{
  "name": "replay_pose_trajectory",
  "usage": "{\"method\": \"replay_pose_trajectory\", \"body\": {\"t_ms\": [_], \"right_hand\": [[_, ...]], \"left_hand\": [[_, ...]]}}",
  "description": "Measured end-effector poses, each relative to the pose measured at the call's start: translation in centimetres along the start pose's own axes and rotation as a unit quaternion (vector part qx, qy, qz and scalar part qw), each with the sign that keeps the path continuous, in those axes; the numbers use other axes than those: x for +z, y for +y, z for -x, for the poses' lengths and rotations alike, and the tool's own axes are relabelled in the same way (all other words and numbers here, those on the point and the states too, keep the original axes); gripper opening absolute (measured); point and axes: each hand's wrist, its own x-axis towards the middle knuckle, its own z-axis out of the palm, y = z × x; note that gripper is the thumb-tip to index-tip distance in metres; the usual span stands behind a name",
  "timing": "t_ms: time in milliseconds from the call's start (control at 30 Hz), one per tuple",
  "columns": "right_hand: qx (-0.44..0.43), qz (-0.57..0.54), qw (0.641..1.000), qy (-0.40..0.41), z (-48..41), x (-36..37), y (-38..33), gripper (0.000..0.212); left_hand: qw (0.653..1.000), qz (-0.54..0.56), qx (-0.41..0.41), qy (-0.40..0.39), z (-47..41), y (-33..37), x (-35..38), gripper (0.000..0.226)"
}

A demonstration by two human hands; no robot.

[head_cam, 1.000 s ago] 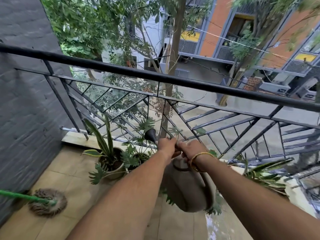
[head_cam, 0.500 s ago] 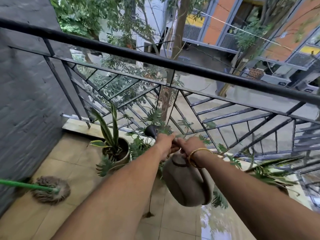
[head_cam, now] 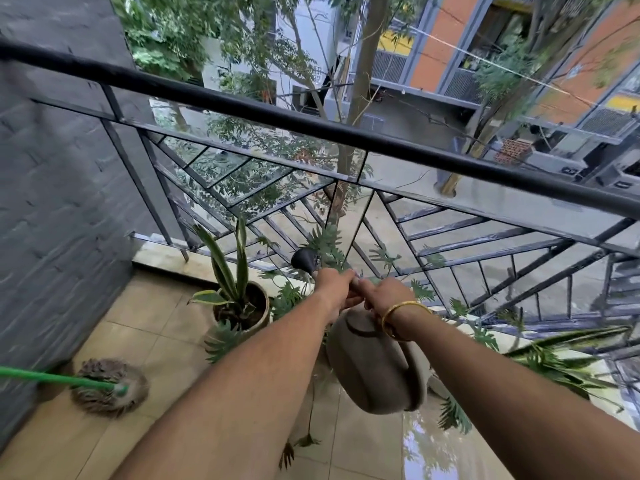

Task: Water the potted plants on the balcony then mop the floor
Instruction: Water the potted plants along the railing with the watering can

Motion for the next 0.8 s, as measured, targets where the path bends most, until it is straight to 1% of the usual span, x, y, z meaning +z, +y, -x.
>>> {"method": "replay_pose_trajectory", "body": {"t_ms": [200, 333, 367, 433, 633, 733, 800], "right_hand": [[0.003, -0.056, 0.998, -0.017, -0.7, 0.8, -3.2, 0.057], [-0.019, -0.073, 0.997, -0.031, -1.1, 1.4, -6.1, 0.045], [-0.028, -0.074, 0.996, -0.036, -1.2, 1.5, -6.9, 0.045], [-0.042, -0.069, 0.996, -0.037, -1.4, 2.1, -8.8, 0.052], [-0.086, 0.009, 0.996, 0.0, -1.5, 4.3, -13.8, 0.062], [-0.087, 0.025, 0.996, -0.005, -1.8, 6.2, -15.3, 0.06], [-0.095, 0.039, 0.995, -0.013, -2.0, 6.9, -15.8, 0.057]], "left_hand": [[0.998, -0.005, 0.055, 0.042, 0.2, 2.5, -2.1, 0.016], [0.992, 0.016, 0.092, 0.087, 0.1, 4.4, -4.1, 0.015], [0.991, 0.018, 0.097, 0.094, -0.1, 4.7, -4.8, 0.012], [0.989, 0.024, 0.102, 0.108, -0.4, 5.5, -6.3, 0.009], [0.985, 0.036, 0.092, 0.139, -2.3, 6.6, -11.0, 0.007], [0.984, 0.06, 0.074, 0.153, -2.4, 6.5, -13.3, 0.006], [0.984, 0.081, 0.063, 0.148, -2.7, 6.1, -14.3, 0.01]]}}
